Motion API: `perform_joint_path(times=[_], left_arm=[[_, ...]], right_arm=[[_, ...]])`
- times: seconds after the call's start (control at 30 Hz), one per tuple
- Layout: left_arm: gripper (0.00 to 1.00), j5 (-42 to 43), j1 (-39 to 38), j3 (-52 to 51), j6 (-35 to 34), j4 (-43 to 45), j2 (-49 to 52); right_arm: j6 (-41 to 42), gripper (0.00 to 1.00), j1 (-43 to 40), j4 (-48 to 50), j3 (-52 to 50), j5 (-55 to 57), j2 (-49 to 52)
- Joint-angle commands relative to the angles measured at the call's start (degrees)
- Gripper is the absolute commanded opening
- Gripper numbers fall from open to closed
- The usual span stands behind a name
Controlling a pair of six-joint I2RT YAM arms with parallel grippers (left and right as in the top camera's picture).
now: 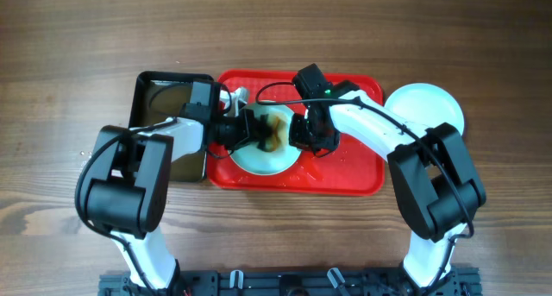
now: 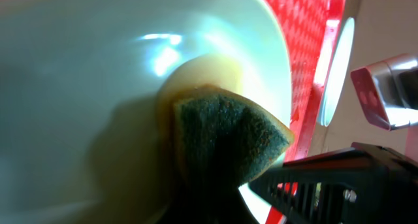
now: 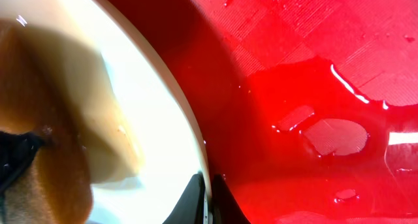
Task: Clean dirty plates on tray and stack at the side
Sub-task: 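Lift the sponge with the left gripper and scrub the last plate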
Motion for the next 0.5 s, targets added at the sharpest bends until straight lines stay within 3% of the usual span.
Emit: perform_joint_path(times=[0.0,0.23,0.3,0.47], left_arm=[[0.04,-7.2,2.7,-1.3,6.7,-5.2,-1.6],[0.04,-11.9,4.0,-1.3,8.7,-7.0,-20.6],[0.04,-15.0,4.0,-1.3,12.4,-10.9,-26.1],[0.04,-52.4,4.0,-1.4,14.7,-22.1,-29.0]], right_arm=[[-1.1,0.04,0.0,-0.9,-1.6,4.4,1.8],[-1.1,0.04,0.0,-0.9,-1.6,4.4,1.8],[-1.1,0.04,0.0,-0.9,-1.6,4.4,1.8],[-1.1,0.04,0.0,-0.9,-1.6,4.4,1.8]])
